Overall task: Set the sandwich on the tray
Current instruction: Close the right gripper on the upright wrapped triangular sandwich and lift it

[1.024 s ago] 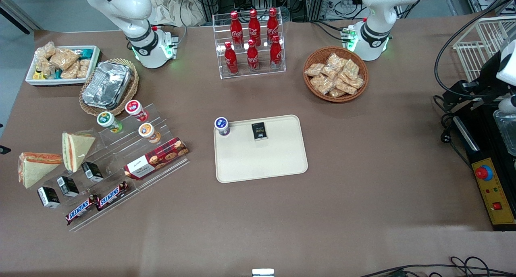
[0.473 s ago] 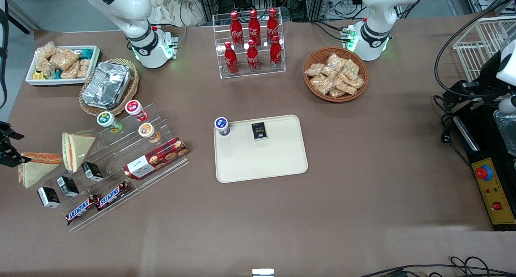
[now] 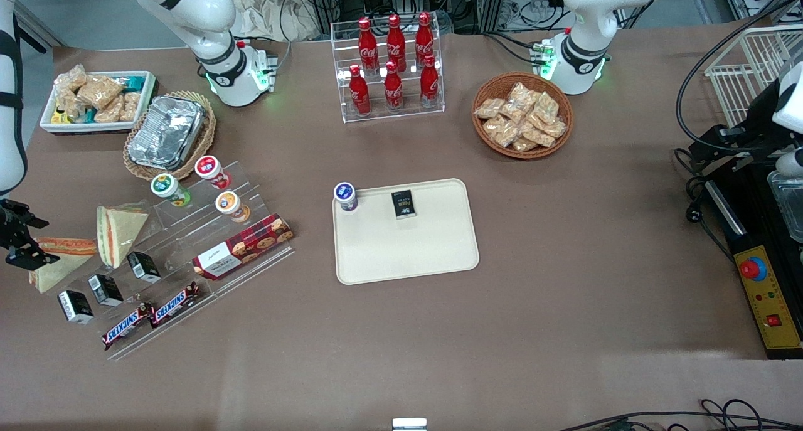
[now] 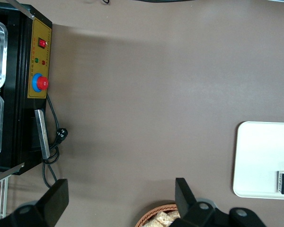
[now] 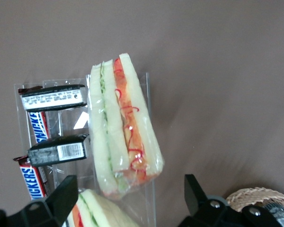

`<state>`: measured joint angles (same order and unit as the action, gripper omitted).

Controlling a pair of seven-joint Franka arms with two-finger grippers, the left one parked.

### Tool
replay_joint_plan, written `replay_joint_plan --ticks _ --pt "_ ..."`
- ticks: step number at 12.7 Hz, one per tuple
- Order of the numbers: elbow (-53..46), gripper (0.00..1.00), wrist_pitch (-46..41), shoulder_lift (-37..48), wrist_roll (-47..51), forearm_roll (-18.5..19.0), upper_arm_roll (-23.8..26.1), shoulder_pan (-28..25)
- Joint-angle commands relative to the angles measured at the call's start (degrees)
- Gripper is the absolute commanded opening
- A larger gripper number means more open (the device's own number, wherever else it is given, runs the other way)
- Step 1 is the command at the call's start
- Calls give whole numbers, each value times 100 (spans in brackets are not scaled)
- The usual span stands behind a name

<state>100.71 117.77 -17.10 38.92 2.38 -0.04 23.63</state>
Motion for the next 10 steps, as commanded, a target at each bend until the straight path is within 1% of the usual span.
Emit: replay_joint_plan --ticks 1,6,8,9,10 --pt "168 100 377 -39 -122 -98 48 124" --pt "361 99 1001 -241 -131 -54 40 124" --pt "370 97 1064 -294 -296 -45 40 124" --pt "370 96 1125 -312 -393 -45 40 124" --pt "405 92 1169 -321 -499 -45 40 142"
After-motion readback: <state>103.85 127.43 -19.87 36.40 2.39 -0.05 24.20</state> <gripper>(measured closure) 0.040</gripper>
